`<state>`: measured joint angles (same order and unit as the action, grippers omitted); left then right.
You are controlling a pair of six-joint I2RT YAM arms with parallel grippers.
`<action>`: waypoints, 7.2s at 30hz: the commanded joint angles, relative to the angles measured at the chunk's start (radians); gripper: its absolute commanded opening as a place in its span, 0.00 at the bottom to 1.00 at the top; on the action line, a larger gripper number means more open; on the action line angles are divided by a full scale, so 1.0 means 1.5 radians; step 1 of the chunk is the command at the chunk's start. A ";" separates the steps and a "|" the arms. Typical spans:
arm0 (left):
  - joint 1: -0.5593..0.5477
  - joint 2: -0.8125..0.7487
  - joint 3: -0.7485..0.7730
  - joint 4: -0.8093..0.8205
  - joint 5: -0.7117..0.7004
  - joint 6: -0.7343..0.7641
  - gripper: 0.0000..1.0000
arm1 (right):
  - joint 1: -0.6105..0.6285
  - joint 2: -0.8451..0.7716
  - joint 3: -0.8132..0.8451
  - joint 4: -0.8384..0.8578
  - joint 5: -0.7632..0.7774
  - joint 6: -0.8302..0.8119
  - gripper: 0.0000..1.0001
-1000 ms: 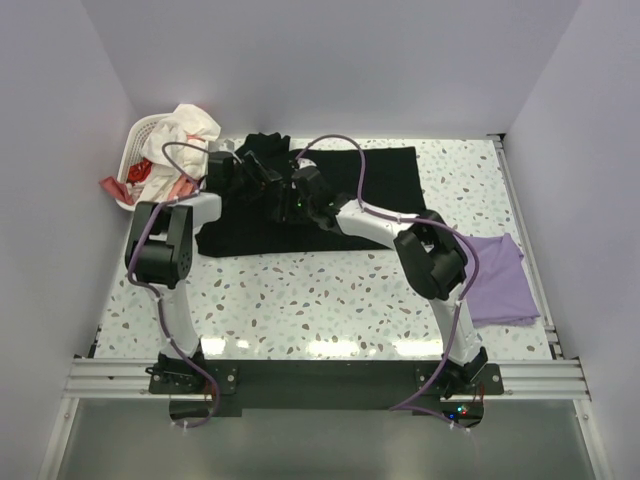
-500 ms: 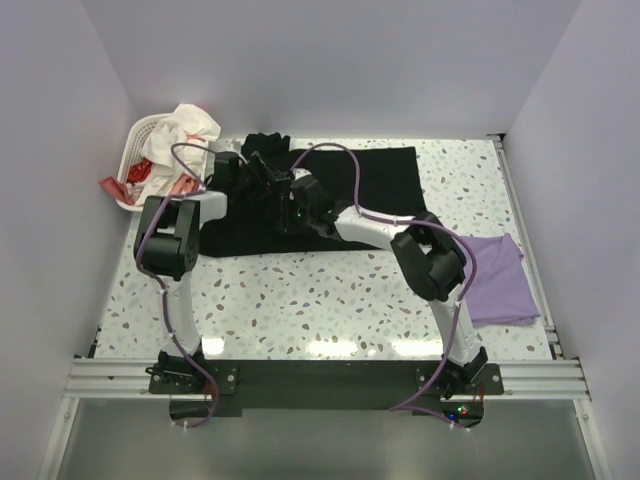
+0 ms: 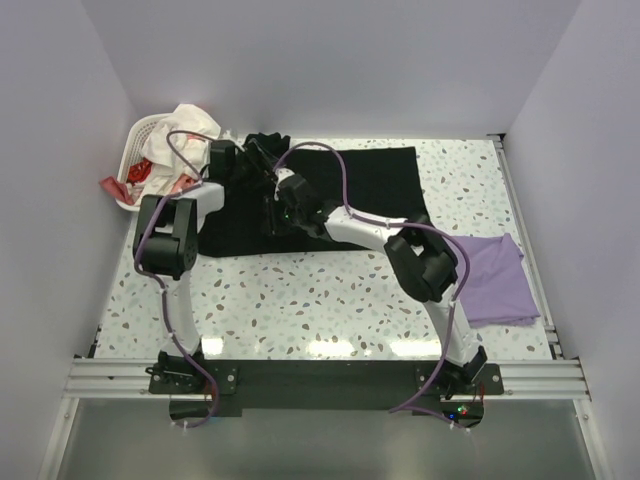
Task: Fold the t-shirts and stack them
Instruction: Fold the tshirt
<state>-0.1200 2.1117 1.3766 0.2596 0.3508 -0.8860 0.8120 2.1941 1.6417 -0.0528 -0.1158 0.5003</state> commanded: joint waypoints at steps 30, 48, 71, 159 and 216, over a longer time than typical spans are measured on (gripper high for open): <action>0.042 -0.414 -0.400 -0.082 -0.097 0.049 0.71 | -0.092 0.133 0.293 -0.149 0.057 -0.111 0.43; 0.045 -0.364 -0.391 -0.152 -0.258 0.031 0.49 | -0.092 0.112 0.251 -0.124 0.033 -0.107 0.41; 0.047 -0.389 -0.449 -0.217 -0.358 -0.002 0.39 | -0.097 0.164 0.324 -0.124 0.006 -0.100 0.07; 0.126 -0.403 -0.547 0.022 -0.258 0.017 0.44 | -0.306 -0.316 -0.312 -0.130 0.139 0.034 0.75; 0.151 -0.898 -0.600 -0.443 -0.308 0.001 0.36 | -0.336 -0.777 -0.671 -0.398 0.185 0.190 0.84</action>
<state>0.1001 0.7414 0.3683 -0.4419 -0.1688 -0.9440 0.3073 1.0100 0.5236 -0.6022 0.0742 0.8234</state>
